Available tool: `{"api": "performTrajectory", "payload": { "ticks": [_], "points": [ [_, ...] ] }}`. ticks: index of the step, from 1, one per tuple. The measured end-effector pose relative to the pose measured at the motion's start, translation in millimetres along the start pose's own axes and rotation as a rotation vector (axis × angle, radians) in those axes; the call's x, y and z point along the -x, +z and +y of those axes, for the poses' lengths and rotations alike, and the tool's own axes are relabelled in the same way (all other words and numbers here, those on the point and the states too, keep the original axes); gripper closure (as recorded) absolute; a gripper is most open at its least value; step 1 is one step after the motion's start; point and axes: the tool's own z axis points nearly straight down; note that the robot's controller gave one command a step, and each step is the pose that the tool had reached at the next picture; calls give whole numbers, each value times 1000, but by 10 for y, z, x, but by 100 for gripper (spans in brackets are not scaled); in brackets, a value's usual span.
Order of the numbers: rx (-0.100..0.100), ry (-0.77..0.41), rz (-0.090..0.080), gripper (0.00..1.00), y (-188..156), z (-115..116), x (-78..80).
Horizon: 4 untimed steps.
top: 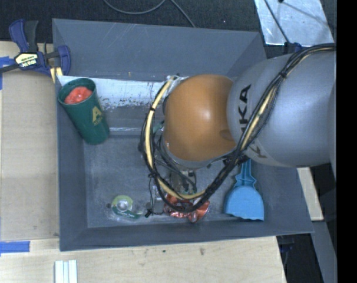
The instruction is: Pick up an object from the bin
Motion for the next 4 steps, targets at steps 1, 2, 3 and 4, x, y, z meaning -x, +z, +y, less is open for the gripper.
{"api": "performTrajectory", "payload": {
  "ticks": [1,2,3,4],
  "points": [
    [2,3,-8,0,-46,-6,17],
    [2,80,-9,0,663,-647,70],
    [1,101,-7,0,763,-256,37],
    [3,131,-8,0,619,-627,14]
  ]
}}
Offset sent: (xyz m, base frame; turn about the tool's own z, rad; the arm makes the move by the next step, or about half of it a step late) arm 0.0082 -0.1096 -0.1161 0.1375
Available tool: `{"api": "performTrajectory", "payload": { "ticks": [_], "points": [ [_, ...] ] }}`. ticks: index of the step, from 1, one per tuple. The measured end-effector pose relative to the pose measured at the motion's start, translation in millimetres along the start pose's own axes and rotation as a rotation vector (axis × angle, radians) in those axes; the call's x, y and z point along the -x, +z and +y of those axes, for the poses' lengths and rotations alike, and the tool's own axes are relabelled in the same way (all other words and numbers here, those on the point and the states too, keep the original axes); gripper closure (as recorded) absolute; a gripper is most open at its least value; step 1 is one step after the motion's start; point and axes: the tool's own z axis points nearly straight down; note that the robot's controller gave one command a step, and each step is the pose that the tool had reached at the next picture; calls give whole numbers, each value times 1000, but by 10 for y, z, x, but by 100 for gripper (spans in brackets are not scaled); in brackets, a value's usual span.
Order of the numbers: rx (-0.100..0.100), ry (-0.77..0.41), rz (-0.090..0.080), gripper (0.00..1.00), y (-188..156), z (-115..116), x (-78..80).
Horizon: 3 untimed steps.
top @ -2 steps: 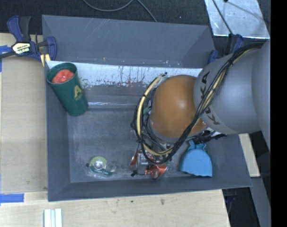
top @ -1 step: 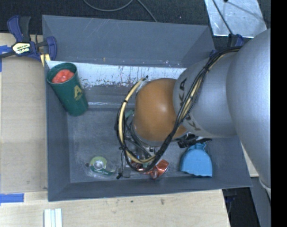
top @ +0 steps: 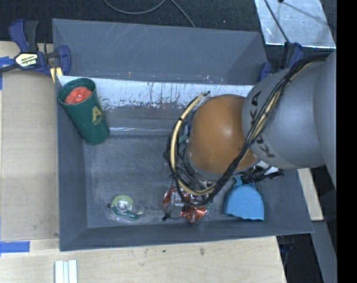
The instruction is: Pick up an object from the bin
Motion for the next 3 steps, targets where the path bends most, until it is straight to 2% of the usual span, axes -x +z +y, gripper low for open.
{"api": "performTrajectory", "payload": {
  "ticks": [1,2,3],
  "points": [
    [-2,-16,-4,0,449,-415,106],
    [2,82,-13,100,616,-452,105],
    [2,95,-10,100,596,-449,90]
  ]
}}
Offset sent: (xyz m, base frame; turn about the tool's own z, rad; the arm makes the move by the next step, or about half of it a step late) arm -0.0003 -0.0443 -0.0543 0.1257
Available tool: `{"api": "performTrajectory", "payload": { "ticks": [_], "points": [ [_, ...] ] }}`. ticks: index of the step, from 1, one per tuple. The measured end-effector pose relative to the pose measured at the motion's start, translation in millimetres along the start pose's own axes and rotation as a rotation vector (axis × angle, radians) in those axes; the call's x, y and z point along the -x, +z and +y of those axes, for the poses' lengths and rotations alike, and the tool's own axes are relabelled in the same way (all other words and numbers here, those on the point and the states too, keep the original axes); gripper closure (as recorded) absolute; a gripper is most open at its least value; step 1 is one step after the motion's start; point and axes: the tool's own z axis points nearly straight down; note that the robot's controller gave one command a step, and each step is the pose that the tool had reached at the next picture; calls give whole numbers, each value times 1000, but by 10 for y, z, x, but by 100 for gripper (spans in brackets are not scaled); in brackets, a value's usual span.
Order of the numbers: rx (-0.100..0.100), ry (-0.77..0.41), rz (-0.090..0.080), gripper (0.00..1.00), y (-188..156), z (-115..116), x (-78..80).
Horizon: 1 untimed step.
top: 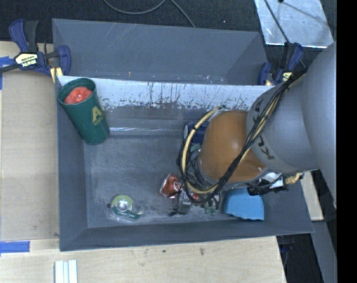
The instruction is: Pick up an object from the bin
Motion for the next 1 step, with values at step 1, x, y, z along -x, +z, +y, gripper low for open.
{"api": "performTrajectory", "payload": {
  "ticks": [1],
  "points": [
    [0,5,0,100,-15,0,-2]
  ]
}}
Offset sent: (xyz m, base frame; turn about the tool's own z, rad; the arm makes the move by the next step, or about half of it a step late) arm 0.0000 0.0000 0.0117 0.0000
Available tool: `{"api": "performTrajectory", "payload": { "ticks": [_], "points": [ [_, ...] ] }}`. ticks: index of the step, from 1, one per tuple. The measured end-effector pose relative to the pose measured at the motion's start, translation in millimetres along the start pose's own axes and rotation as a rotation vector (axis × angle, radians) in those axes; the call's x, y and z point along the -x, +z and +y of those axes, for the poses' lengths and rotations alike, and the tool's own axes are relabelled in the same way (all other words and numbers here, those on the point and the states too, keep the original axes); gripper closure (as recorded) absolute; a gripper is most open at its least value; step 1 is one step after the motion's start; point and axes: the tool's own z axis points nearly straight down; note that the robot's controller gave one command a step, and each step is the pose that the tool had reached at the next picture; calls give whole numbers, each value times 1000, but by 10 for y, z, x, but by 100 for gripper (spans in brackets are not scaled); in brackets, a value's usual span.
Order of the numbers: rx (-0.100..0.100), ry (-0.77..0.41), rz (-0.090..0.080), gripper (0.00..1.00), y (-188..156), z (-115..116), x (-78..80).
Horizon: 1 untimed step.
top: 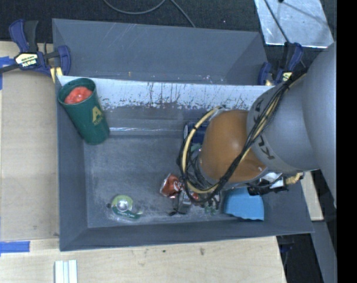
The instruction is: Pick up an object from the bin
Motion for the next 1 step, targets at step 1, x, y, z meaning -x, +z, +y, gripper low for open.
{"api": "performTrajectory", "payload": {
  "ticks": [1],
  "points": [
    [0,-6,0,100,-23,-3,-1]
  ]
}}
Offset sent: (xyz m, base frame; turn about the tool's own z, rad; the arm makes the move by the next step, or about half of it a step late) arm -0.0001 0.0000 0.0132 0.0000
